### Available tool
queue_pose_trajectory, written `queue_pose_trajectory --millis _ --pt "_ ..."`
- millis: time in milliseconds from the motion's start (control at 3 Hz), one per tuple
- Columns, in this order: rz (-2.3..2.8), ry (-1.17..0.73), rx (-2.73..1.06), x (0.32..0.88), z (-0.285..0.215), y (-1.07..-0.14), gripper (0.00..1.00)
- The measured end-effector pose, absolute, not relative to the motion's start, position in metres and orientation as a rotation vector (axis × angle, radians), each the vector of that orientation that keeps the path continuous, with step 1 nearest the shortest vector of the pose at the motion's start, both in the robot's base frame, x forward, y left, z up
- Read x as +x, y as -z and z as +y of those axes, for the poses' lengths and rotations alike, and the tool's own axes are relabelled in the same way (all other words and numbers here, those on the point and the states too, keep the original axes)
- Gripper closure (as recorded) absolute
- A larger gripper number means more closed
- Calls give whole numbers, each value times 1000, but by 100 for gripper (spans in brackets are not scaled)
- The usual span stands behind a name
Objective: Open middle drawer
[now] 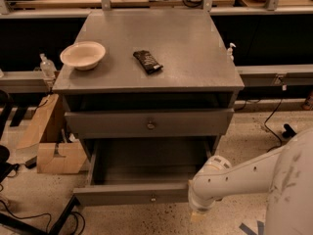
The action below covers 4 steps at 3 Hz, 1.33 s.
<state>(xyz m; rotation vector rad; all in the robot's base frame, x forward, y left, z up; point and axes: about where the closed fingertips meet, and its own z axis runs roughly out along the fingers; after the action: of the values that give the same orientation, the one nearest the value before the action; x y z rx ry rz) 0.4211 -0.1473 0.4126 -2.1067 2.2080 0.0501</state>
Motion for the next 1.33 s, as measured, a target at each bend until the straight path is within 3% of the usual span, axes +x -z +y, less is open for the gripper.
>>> queue_pose_trajectory --millis 667,1333 --pt "2238 -59 -2116 411 -147 -421 96" --pt "2238 -59 -2116 411 -147 -421 100"
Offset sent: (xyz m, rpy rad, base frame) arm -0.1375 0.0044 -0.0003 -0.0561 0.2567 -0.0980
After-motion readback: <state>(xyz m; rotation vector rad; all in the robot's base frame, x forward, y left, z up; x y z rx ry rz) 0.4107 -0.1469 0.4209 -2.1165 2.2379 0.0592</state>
